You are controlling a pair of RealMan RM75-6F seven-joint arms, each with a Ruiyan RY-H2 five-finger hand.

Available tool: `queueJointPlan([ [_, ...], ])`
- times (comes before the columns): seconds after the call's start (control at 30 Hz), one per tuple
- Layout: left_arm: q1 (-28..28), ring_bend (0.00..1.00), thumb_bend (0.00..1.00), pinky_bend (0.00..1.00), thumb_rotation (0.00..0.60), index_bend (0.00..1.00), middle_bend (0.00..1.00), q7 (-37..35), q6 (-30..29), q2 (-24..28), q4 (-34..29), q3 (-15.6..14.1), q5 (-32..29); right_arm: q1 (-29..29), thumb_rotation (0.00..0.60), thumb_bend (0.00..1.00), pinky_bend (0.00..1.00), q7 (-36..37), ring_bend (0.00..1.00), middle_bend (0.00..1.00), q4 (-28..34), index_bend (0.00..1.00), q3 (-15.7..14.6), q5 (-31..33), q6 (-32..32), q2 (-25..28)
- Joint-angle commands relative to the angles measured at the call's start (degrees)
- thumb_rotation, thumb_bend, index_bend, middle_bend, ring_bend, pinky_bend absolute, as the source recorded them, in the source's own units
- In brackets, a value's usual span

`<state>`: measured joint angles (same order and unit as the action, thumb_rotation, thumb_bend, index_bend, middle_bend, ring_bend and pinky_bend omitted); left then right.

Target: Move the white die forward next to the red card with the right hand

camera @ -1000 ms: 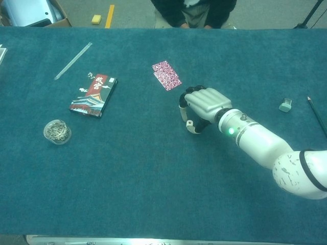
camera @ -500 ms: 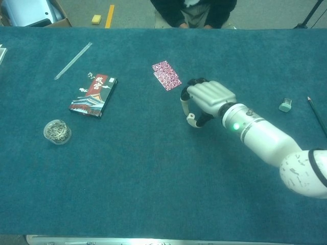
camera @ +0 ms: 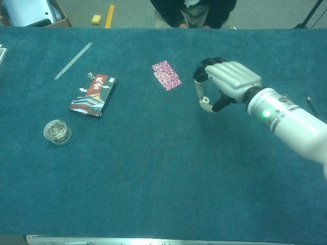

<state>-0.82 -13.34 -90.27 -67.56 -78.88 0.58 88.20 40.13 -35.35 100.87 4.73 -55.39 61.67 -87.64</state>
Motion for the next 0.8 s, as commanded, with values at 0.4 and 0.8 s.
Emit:
queueJointPlan([
  [0.4, -0.05, 0.14, 0.39, 0.11, 0.600, 0.29, 0.22, 0.05, -0.35, 0.24, -0.15, 0.06, 0.14, -1.56, 0.600, 0.29, 0.00, 10.28, 0.00, 0.24, -0.95, 0.57, 4.23, -11.43, 6.72, -2.15],
  [0.8, -0.15, 0.14, 0.39, 0.11, 0.600, 0.29, 0.22, -0.12, -0.27, 0.06, 0.09, 0.09, -0.10, -4.65, 0.600, 0.29, 0.00, 19.52, 0.00, 0.05, -11.20, 0.00, 4.48, -23.81, 15.53, -8.37],
])
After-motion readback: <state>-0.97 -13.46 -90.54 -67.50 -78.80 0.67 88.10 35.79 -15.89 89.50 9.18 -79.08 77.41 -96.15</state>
